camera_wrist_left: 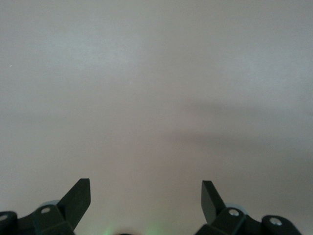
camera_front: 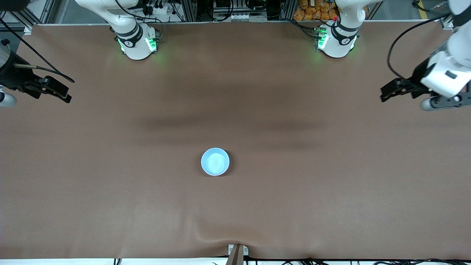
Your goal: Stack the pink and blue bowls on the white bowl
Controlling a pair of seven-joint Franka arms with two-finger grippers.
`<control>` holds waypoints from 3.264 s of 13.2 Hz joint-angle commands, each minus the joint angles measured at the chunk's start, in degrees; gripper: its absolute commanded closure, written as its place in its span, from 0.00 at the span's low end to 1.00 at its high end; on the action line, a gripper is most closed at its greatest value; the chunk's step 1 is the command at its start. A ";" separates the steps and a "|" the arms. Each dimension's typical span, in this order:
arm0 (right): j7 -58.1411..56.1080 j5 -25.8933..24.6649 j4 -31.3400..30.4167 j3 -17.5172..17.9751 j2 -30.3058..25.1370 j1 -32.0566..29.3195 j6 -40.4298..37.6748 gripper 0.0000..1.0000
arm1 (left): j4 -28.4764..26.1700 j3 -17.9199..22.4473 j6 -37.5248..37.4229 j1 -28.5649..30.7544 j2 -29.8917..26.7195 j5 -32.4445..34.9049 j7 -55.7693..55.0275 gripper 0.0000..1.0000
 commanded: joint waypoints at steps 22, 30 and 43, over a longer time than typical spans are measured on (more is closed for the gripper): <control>-2.52 -2.72 4.80 0.80 2.01 0.55 -0.78 0.00 | 4.23 1.39 -7.26 3.52 -1.84 -0.89 1.45 0.00; -2.69 -2.45 4.89 0.71 2.01 0.47 -0.78 0.00 | 4.41 1.13 -7.79 4.67 -1.49 -0.89 1.71 0.00; -2.60 -2.37 5.07 0.62 2.01 0.82 -0.78 0.00 | 1.76 0.86 -4.27 4.58 -5.19 -1.07 4.00 0.00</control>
